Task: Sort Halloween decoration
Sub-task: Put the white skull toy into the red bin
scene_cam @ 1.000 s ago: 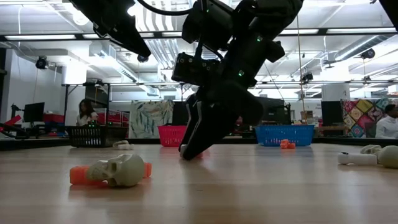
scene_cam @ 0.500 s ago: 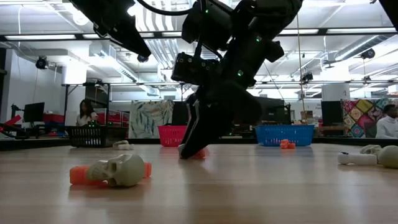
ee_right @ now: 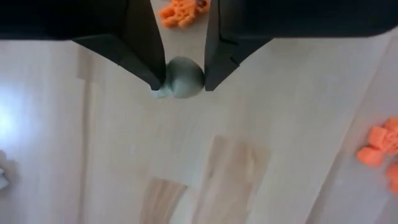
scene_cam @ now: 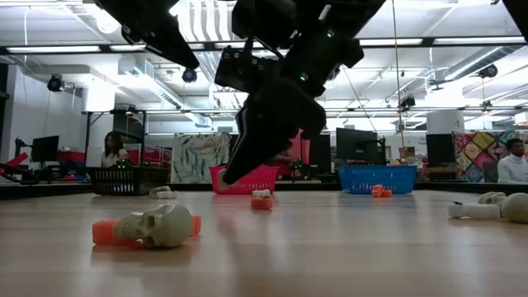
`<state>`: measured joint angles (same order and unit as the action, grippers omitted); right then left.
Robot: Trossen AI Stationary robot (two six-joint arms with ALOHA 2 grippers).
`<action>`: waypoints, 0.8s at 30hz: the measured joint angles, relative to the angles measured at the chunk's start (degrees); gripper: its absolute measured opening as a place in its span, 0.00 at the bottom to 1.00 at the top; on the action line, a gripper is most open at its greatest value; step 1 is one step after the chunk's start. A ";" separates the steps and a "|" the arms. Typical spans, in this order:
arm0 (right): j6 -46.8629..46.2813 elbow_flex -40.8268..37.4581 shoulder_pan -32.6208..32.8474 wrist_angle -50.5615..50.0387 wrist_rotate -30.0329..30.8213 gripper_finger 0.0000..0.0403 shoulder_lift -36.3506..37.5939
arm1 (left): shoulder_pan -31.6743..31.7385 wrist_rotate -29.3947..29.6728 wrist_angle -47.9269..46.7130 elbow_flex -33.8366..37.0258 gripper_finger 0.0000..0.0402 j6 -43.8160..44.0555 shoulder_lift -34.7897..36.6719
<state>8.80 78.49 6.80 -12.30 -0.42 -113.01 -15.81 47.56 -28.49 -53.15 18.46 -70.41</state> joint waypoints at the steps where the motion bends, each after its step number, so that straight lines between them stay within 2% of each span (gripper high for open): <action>1: 0.00 0.09 -0.21 0.03 0.02 0.23 0.00 | 0.00 0.06 0.00 0.00 0.26 0.00 0.11; 8: -0.22 0.10 -1.35 0.03 -1.27 0.14 0.02 | 0.00 0.08 -0.02 0.00 0.26 -0.40 0.22; 24: 0.09 0.01 -1.59 0.06 -1.53 0.02 0.07 | 0.00 0.06 -0.04 0.00 0.26 -0.42 0.22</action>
<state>8.88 78.50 5.21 -12.24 -1.96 -112.95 -15.81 47.62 -28.53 -53.15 18.04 -70.19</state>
